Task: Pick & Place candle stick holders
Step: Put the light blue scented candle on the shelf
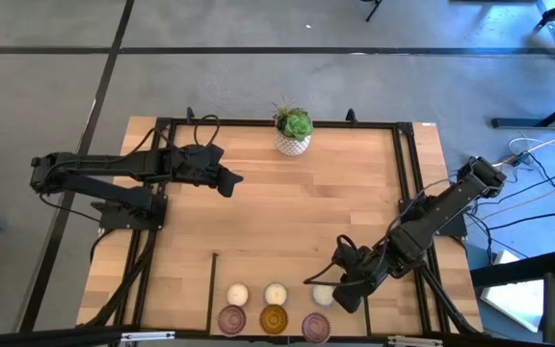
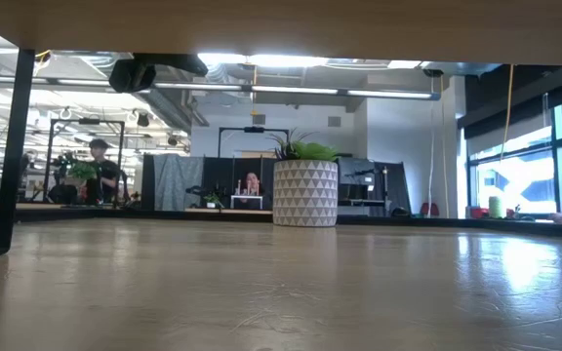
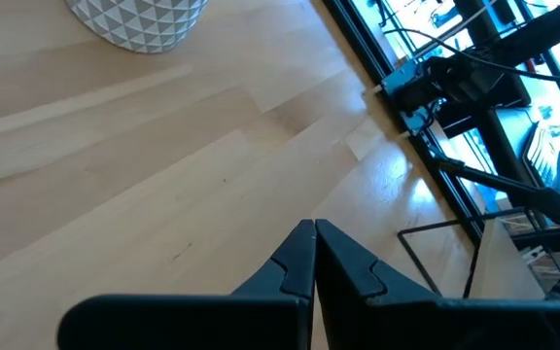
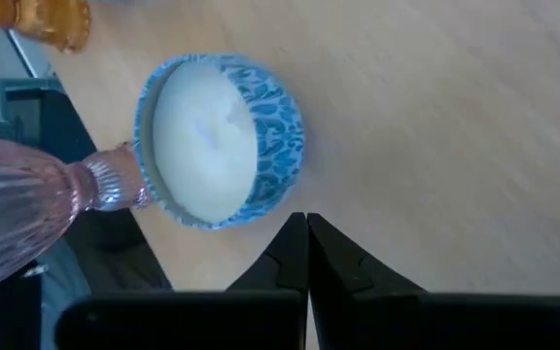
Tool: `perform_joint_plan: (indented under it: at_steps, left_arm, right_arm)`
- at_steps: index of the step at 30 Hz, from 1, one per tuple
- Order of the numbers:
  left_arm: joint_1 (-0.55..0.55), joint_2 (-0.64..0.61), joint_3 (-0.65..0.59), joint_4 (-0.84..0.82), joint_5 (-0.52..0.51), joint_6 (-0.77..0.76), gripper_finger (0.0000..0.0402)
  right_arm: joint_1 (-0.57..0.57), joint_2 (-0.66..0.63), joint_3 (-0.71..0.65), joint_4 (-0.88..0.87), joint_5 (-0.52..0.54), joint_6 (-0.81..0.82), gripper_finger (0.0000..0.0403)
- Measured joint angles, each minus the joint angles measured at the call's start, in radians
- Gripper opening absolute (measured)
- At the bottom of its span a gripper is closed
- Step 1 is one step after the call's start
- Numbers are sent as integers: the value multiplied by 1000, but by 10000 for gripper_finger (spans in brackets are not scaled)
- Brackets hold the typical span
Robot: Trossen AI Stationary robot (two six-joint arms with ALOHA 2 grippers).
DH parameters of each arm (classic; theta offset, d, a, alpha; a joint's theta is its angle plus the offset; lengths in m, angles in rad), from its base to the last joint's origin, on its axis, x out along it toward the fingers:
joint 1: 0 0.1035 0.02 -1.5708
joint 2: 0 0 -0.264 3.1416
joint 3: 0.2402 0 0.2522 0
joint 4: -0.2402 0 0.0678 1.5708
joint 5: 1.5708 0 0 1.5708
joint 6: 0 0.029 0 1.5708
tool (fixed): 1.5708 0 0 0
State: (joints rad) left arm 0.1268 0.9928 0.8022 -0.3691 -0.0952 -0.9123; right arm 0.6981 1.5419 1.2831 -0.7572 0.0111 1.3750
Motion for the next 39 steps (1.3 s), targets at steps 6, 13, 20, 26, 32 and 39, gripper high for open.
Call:
perform_joint_plan:
  at_steps: [6,13,20,26,32,39]
  left_arm:
    - [-1,0,0,-2,0,0,2]
    - [-1,0,0,-2,0,2,2]
    - [-16,0,0,-12,-1,8,2]
    - [-36,0,0,-27,-32,8,2]
    - [-36,0,0,-26,-35,-6,2]
    - [-36,0,0,-25,-42,-9,2]
  right_arm:
    - [-19,3,0,27,-15,-37,0]
    - [-36,24,0,67,-41,-76,0]
    - [-44,26,1,93,-49,-106,0]
    - [-51,27,1,97,-49,-126,0]
    - [-57,27,1,99,-64,-127,0]
    - [-60,32,70,-1,-67,-159,0]
